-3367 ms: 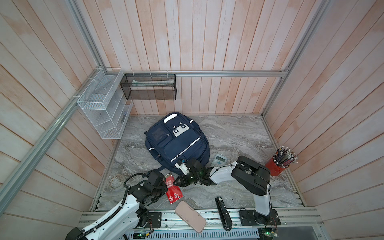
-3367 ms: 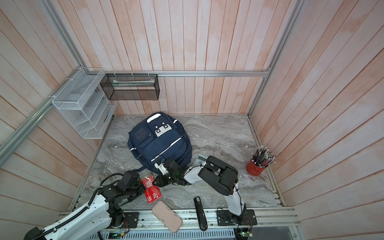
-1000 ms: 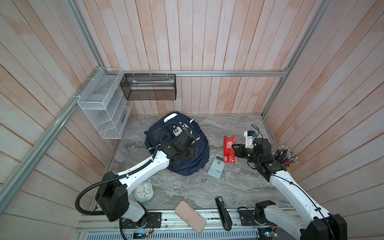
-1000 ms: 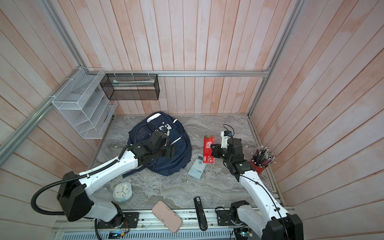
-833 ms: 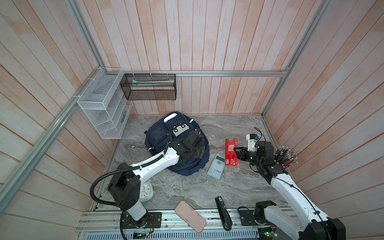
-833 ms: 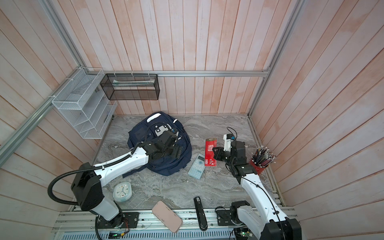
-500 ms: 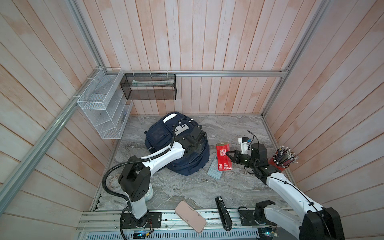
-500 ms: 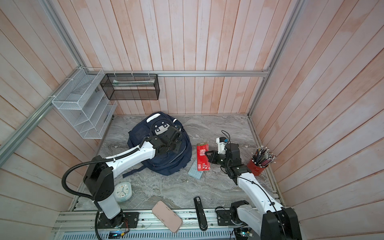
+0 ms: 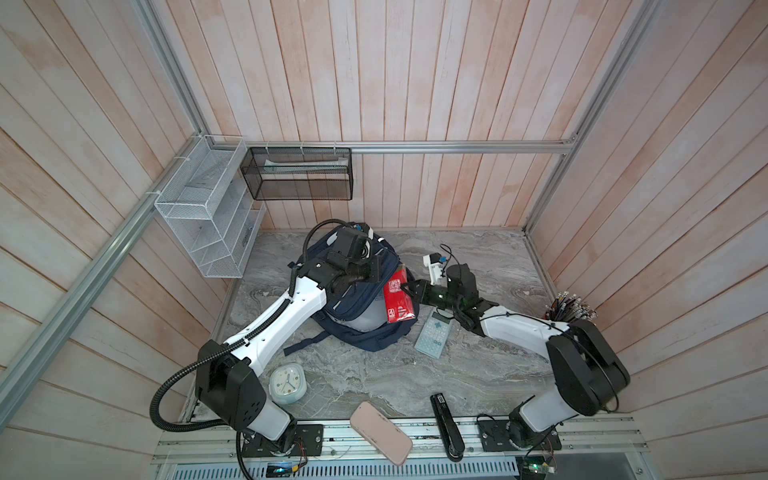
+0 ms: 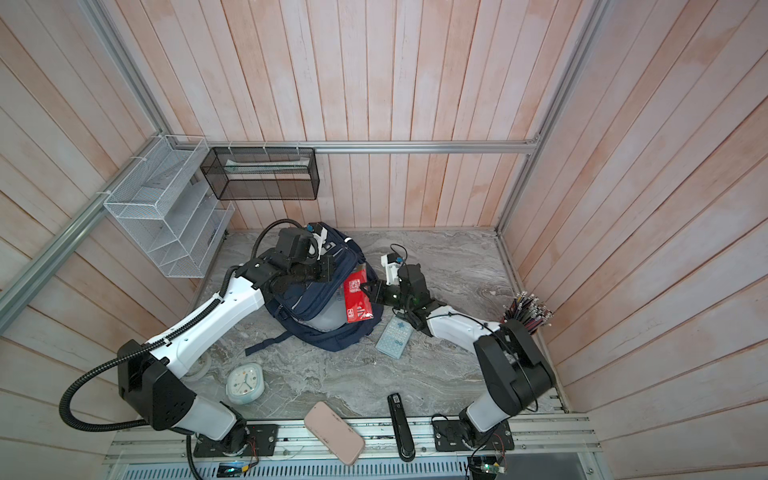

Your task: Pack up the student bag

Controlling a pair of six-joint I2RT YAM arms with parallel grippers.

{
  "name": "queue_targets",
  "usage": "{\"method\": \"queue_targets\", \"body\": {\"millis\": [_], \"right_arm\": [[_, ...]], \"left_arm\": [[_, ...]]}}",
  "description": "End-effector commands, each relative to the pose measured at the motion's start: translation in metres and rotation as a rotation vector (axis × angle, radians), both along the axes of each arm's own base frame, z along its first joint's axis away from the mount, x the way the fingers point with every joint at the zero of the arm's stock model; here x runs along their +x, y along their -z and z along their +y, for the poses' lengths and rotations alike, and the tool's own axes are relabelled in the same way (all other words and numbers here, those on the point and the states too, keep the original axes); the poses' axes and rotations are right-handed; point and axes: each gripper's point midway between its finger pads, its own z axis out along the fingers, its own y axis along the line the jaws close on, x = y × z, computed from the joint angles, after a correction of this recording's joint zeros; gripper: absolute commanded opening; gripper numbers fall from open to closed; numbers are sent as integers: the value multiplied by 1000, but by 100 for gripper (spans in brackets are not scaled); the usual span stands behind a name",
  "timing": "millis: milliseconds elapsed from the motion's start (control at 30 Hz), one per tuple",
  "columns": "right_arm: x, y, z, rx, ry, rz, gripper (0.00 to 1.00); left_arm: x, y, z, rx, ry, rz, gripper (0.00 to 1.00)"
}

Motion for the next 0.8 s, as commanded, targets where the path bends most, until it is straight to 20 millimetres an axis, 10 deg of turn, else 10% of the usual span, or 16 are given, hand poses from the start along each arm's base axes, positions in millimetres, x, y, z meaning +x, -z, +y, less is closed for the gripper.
{"method": "queue_targets", "body": {"millis": [0, 267, 367, 533, 767], "right_arm": [[30, -19, 28, 174, 44, -18, 0], [90, -1, 68, 321, 119, 65, 0], [90, -3, 73, 342, 73, 75, 16], [71, 14, 30, 271, 88, 127, 37], [37, 35, -42, 75, 129, 185, 43]], "left_arm": [[5, -42, -21, -152, 37, -46, 0], [9, -32, -28, -196, 33, 0, 0], [11, -3, -26, -193, 7, 24, 0], [15, 64, -26, -199, -20, 135, 0], [25, 100, -34, -193, -25, 191, 0]]}}
